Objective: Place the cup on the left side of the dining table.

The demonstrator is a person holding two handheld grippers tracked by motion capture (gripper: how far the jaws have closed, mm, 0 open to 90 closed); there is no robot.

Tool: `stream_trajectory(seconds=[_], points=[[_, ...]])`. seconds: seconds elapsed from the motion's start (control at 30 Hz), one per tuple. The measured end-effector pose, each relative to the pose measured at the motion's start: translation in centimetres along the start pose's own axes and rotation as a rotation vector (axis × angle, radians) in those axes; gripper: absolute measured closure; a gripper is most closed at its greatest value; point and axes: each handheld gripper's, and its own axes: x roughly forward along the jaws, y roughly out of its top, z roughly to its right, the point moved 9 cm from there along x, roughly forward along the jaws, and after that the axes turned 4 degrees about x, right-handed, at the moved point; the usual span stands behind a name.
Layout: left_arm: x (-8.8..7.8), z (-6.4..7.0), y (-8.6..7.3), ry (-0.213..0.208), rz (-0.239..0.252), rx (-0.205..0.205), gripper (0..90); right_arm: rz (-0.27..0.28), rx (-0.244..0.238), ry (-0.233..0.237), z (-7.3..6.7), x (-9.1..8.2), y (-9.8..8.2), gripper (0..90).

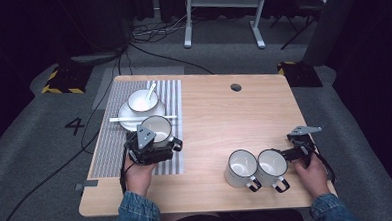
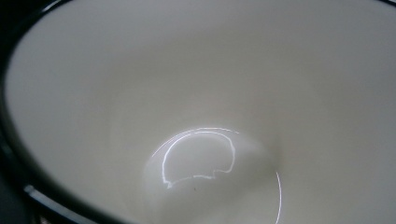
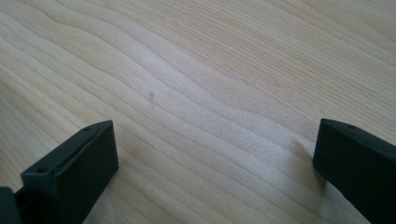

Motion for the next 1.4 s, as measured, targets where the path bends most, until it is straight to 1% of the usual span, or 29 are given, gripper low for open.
stream_trajectory(seconds=[0.07, 0.13, 0.4, 0.5, 0.53, 0.57, 0.6, 0.63, 0.7, 0.73, 0.83, 0.9, 1.0, 1.03, 1.17, 1.2, 1.23, 1.3, 1.4], points=[[-0.1, -0.9, -0.2, 0.037, -0.013, 0.002, 3.1, 0.000, 0.001, 0.000, 0.0, 0.0, 0.0, 0.2], [-0.2, -1.6, -0.3, 0.064, -0.019, 0.000, 3.1, 0.000, 0.002, 0.000, 0.0, 0.0, 0.0, 0.2], [-0.2, -5.2, -0.9, 0.138, -0.009, -0.089, 3.1, 0.000, 0.000, 0.000, 0.0, 0.0, 0.0, 0.2], [0.2, -6.0, -1.3, 0.170, -0.030, -0.094, 3.1, 0.000, 0.003, 0.000, 0.0, 0.0, 0.0, 0.2], [0.4, -6.3, -1.5, 0.186, -0.038, -0.102, 3.1, 0.000, 0.003, 0.000, 0.0, 0.0, 0.0, 0.2], [0.6, -6.4, -1.5, 0.191, -0.036, -0.109, 3.1, 0.000, 0.002, 0.000, 0.0, 0.0, 0.0, 0.2], [0.9, -6.7, -1.8, 0.197, -0.045, -0.111, 3.1, 0.000, 0.002, 0.000, 0.0, 0.0, 0.0, 0.2], [1.0, -6.9, -1.9, 0.199, -0.056, -0.111, 3.1, 0.000, 0.002, 0.000, 0.0, 0.0, 0.0, 0.2], [1.4, -7.0, -2.3, 0.192, -0.068, -0.130, 3.1, 0.000, 0.002, 0.000, 0.0, 0.0, 0.0, 0.2], [1.6, -7.1, -2.5, 0.194, -0.071, -0.130, 3.1, 0.000, 0.002, 0.000, 0.0, 0.0, 0.0, 0.2], [2.0, -7.1, -3.2, 0.198, -0.107, -0.111, 3.1, 0.000, 0.002, 0.000, 0.0, 0.0, 0.0, 0.2], [2.2, -7.2, -3.5, 0.201, -0.118, -0.109, 3.1, 0.000, 0.002, 0.000, 0.0, 0.0, 0.0, 0.2], [2.4, -7.1, -4.1, 0.201, -0.130, -0.118, 3.1, 0.000, 0.002, 0.000, 0.0, 0.0, 0.0, 0.2], [2.4, -7.2, -4.3, 0.199, -0.150, -0.112, 3.1, 0.000, 0.002, 0.001, 0.0, 0.0, 0.0, 0.2], [2.7, -7.1, -5.0, 0.188, -0.172, -0.127, 3.1, 0.000, 0.002, 0.000, 0.0, 0.0, 0.0, 0.2], [2.8, -7.2, -5.3, 0.184, -0.191, -0.121, 3.1, 0.000, 0.002, 0.000, 0.0, 0.0, 0.0, 0.2], [2.9, -7.2, -5.4, 0.183, -0.191, -0.122, 3.1, 0.000, 0.002, 0.000, 0.0, 0.0, 0.0, 0.2], [3.1, -7.3, -5.7, 0.184, -0.209, -0.115, 3.1, 0.000, 0.002, 0.000, 0.0, 0.0, 0.0, 0.2], [3.5, -7.1, -6.1, 0.170, -0.227, -0.123, 3.1, 0.000, 0.003, 0.000, 0.0, 0.0, 0.0, 0.2]])
